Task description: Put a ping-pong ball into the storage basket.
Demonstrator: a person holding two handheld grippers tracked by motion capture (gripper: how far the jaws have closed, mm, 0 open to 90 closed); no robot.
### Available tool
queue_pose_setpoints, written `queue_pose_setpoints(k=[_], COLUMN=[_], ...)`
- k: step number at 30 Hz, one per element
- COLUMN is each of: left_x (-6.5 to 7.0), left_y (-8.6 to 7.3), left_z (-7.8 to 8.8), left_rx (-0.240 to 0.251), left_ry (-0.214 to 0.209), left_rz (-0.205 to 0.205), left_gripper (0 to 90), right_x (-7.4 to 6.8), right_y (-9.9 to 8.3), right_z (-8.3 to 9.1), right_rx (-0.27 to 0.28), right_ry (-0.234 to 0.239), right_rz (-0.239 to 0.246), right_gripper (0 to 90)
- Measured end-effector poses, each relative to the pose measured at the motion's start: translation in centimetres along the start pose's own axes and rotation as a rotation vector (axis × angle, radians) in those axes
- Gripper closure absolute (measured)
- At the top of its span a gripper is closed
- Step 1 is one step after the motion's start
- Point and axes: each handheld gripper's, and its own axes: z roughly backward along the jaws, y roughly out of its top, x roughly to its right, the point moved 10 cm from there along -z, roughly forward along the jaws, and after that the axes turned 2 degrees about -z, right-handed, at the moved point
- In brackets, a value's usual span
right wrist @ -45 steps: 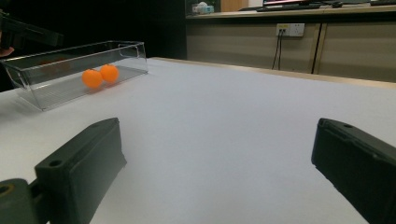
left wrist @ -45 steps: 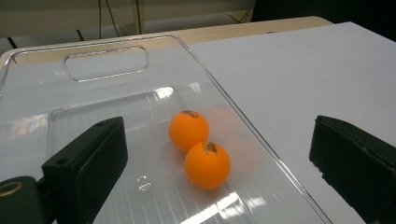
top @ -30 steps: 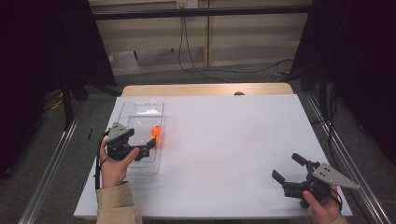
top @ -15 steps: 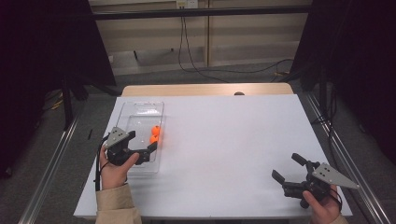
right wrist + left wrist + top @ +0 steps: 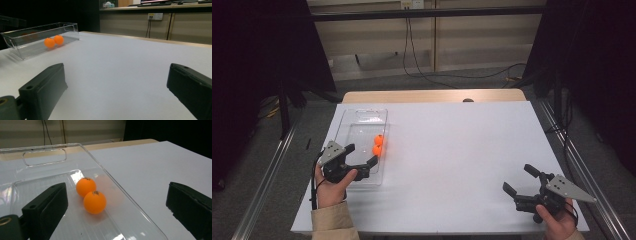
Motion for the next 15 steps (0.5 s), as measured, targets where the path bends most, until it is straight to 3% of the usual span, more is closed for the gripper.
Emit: queue_pose_setpoints(k=[15], left_x=[0.31], left_y=[-0.64], left_z=[0.28], left_rx=[0.003], left_ry=[-0.01], left_rz=[-0.012], left_gripper=[3.8], right_x=[-0.03], right_y=[0.01], right_z=[0.01], right_rx=[0.0], right_ry=[0.002], right_rz=[0.001], right_gripper=[1.7])
